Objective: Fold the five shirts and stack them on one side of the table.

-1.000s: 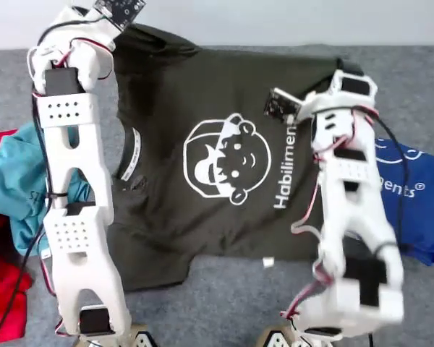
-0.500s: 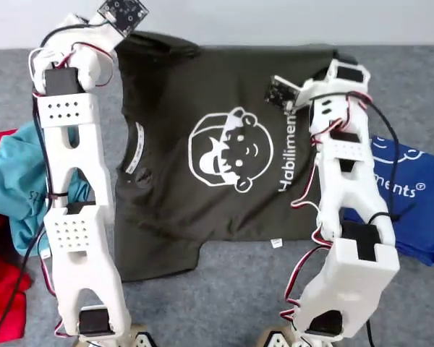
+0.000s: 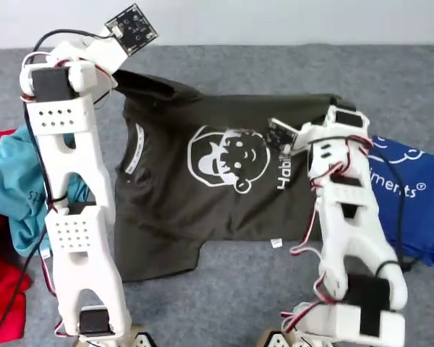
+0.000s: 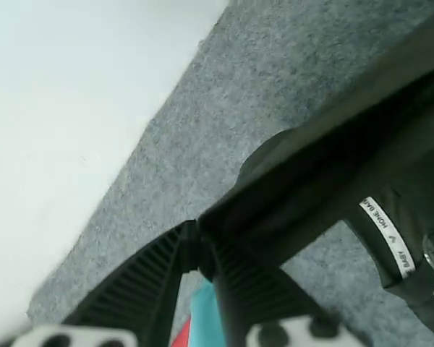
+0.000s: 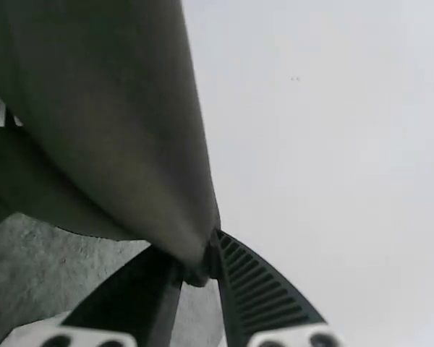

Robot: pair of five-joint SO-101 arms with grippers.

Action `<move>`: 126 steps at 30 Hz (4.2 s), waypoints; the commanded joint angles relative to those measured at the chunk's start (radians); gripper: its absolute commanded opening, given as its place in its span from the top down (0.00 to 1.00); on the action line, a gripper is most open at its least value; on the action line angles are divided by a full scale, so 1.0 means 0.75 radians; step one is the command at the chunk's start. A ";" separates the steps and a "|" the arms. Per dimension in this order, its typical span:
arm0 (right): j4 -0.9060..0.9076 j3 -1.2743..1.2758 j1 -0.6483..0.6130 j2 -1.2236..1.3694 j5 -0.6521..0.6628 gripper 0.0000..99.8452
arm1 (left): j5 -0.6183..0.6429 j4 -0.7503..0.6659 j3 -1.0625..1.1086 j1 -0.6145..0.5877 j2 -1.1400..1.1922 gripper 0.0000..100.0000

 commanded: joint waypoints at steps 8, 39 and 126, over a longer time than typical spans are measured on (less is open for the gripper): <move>-0.034 -0.256 0.011 0.021 0.012 0.99 | -0.008 -0.061 -0.058 -0.014 -0.018 0.99; -0.024 -1.125 0.007 0.760 0.012 0.99 | -0.203 -0.442 -0.140 -0.100 -0.110 0.99; 0.754 -1.129 -0.013 0.570 0.010 0.99 | -0.444 -0.010 -0.271 -0.133 -0.094 0.99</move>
